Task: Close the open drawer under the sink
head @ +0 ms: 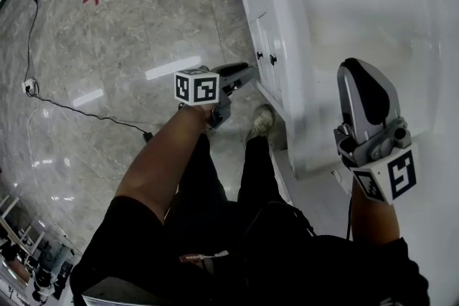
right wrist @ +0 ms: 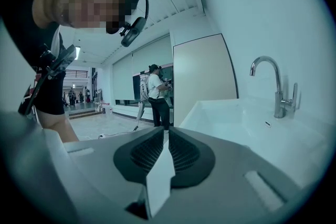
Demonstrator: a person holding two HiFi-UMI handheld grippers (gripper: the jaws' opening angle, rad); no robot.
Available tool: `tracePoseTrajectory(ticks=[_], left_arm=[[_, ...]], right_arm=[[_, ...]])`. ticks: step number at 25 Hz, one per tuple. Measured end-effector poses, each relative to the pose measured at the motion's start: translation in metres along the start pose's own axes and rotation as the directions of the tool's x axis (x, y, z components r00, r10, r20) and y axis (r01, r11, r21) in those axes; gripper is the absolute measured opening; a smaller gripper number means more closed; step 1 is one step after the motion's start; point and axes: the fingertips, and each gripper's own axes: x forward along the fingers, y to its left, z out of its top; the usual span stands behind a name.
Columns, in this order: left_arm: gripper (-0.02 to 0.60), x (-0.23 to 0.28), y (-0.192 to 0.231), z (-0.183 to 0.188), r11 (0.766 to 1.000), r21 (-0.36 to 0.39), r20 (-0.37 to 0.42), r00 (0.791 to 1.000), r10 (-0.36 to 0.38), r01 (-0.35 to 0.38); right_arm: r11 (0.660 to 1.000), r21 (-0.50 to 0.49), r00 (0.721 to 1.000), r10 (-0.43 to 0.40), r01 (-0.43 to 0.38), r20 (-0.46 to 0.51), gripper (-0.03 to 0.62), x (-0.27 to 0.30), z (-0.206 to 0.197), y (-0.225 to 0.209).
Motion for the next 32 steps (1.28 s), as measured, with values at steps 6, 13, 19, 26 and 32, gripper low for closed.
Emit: tracePoseTrajectory(ticks=[6, 13, 19, 26, 32], left_arm=[[0.027, -0.051, -0.063, 0.017, 0.984, 0.174, 0.081, 0.997, 0.015, -0.029], [0.000, -0.103, -0.143, 0.046, 0.940, 0.331, 0.151, 0.988, 0.027, -0.077], [0.000, -0.144, -0.224, 0.074, 0.884, 0.459, 0.201, 0.980, -0.004, -0.091], [0.000, -0.207, -0.307, 0.110, 0.812, 0.567, 0.276, 0.961, -0.034, -0.134], [0.000, -0.262, -0.362, 0.136, 0.773, 0.610, 0.358, 0.931, -0.076, -0.171]], right_arm=[[0.998, 0.054, 0.999, -0.043, 0.043, -0.002, 0.005, -0.022, 0.013, 0.000], [0.988, 0.110, 0.993, -0.106, 0.110, -0.046, 0.002, -0.052, 0.021, 0.003], [0.983, 0.126, 0.990, -0.126, 0.132, -0.056, 0.000, -0.070, 0.047, 0.005], [0.983, 0.124, 0.990, -0.127, 0.133, -0.053, 0.000, -0.095, 0.085, 0.025], [0.980, 0.109, 0.985, -0.163, 0.167, -0.049, 0.000, -0.114, 0.112, 0.028]])
